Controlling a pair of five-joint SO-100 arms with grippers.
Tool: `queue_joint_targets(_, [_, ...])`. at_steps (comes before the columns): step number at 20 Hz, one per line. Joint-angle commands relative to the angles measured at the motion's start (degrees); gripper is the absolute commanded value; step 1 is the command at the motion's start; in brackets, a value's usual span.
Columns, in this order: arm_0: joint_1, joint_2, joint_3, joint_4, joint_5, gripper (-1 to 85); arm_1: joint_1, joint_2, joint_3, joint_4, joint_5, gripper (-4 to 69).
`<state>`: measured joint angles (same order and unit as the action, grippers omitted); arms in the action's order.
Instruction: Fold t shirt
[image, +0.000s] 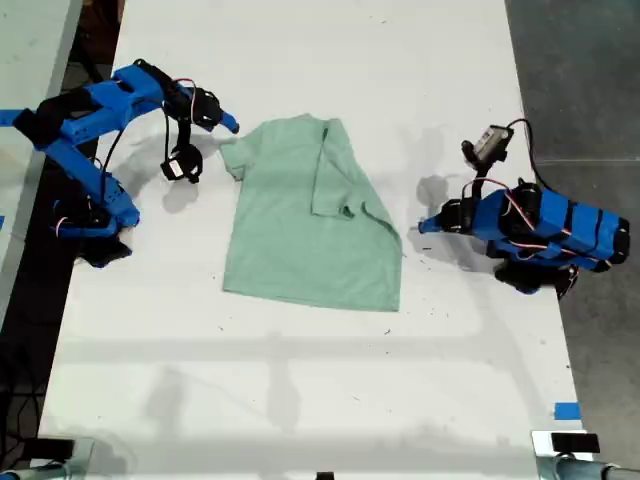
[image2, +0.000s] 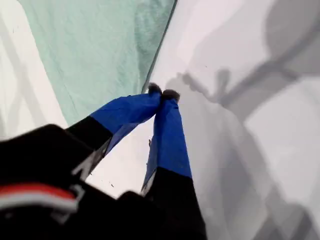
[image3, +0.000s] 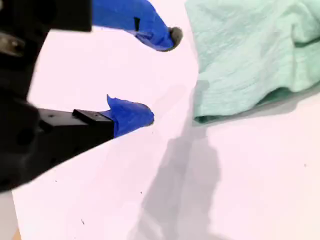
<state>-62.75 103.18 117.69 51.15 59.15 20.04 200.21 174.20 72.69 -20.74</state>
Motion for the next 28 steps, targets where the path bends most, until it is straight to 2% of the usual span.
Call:
queue_joint_targets(1, [2.2,-4.9,-5.9,0.4,-1.0,18.6,0.2,0.9,2.5,0.1,-0.3,0.7])
queue_joint_targets(6, [2.1,-17.6,-9.9,2.1,-4.0,13.9,0.1,0.9,2.5,0.1,-0.4,0.7])
queue_joint_targets(8, [1.3,-17.9,-12.4,5.2,-6.2,0.0,0.0,0.9,2.4,0.1,-0.4,0.7])
queue_joint_targets(13, [6.0,-9.9,-24.9,17.5,-12.0,0.0,0.0,0.9,2.4,0.1,-0.4,0.7])
queue_joint_targets(15, [11.6,-10.8,-36.0,24.3,-16.0,0.0,0.0,0.9,2.4,0.1,-0.4,0.7])
queue_joint_targets(17, [18.9,-14.5,-45.9,27.4,-21.2,0.0,0.0,0.9,2.4,0.1,-0.4,0.7])
queue_joint_targets(19, [25.5,-20.7,-53.3,27.4,-26.5,0.0,0.0,0.9,2.4,0.1,-0.4,0.7])
queue_joint_targets(21, [30.8,-26.4,-58.3,24.2,-31.2,0.0,-0.1,0.9,2.4,0.1,-0.4,0.7])
queue_joint_targets(22, [32.9,-27.9,-59.0,21.3,-33.1,3.8,-0.1,0.9,2.4,0.1,-0.4,0.7])
queue_joint_targets(23, [34.4,-28.6,-59.0,18.2,-34.4,13.0,-0.1,0.9,2.4,0.1,-0.4,0.7])
queue_joint_targets(24, [34.7,-28.5,-59.3,17.0,-34.8,18.7,-0.2,0.9,2.4,0.1,-0.4,0.7])
queue_joint_targets(25, [34.4,-27.3,-60.1,17.0,-33.5,19.5,-0.3,0.9,2.4,0.1,-0.4,0.7])
queue_joint_targets(26, [33.7,-24.1,-60.4,17.1,-31.1,14.5,-0.3,0.9,2.4,0.1,-0.4,0.7])
queue_joint_targets(27, [32.6,-18.9,-59.9,18.6,-30.8,0.0,-0.3,0.9,2.4,0.1,-0.5,0.7])
queue_joint_targets(28, [31.5,-12.3,-58.5,20.0,-30.2,0.0,-0.3,0.9,2.4,0.1,-0.6,0.7])
